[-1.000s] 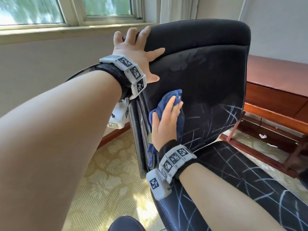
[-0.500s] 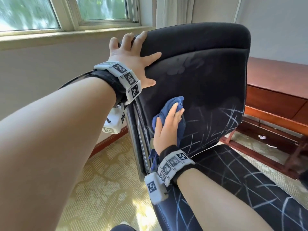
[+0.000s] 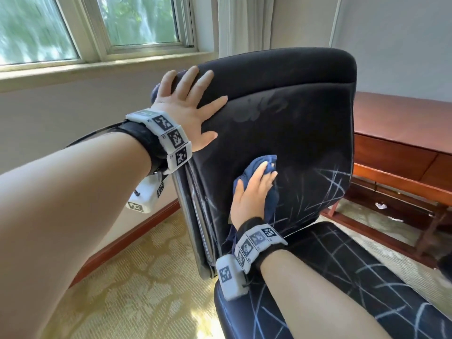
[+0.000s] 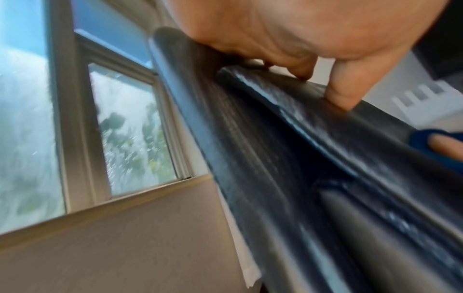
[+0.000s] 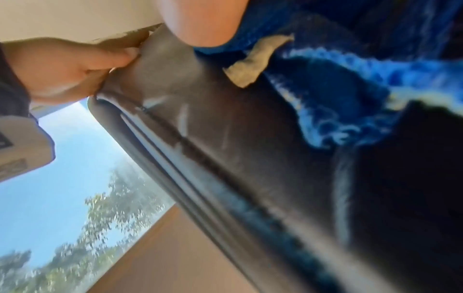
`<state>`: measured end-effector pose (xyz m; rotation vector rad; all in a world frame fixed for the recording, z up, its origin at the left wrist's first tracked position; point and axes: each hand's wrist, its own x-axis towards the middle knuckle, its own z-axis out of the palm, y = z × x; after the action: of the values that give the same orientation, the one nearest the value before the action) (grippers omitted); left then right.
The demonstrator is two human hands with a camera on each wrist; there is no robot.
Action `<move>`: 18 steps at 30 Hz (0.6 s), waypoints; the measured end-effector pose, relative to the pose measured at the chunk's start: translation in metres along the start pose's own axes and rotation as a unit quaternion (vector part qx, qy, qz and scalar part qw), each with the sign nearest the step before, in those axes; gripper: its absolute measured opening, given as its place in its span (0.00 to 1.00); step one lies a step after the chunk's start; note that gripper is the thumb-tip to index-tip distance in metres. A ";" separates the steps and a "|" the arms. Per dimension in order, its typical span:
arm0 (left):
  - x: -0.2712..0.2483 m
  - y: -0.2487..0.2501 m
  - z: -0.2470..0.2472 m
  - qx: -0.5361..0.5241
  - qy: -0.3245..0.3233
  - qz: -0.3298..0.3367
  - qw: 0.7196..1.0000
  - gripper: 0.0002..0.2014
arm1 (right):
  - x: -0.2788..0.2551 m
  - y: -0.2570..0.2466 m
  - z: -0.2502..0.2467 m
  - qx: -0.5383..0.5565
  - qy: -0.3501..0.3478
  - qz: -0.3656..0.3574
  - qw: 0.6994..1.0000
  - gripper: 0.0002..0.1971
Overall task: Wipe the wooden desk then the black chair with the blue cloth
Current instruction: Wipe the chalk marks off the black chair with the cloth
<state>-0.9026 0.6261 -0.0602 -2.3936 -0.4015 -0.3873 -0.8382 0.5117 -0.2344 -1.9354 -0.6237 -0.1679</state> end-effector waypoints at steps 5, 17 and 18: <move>0.006 0.023 0.016 0.022 0.001 0.110 0.994 0.31 | 0.012 0.003 -0.010 -0.047 -0.034 -0.030 0.998 0.32; 0.017 0.031 0.033 -0.061 0.056 0.107 0.991 0.35 | 0.070 0.052 -0.035 0.017 0.121 0.102 0.987 0.33; 0.017 0.033 0.032 -0.065 0.062 0.106 0.990 0.35 | 0.074 0.055 -0.037 0.033 0.135 0.138 0.981 0.33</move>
<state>-0.8691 0.6269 -0.0960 -2.4903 -0.0643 -0.4744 -0.7418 0.4878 -0.2337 -1.8712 -0.1765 -0.2279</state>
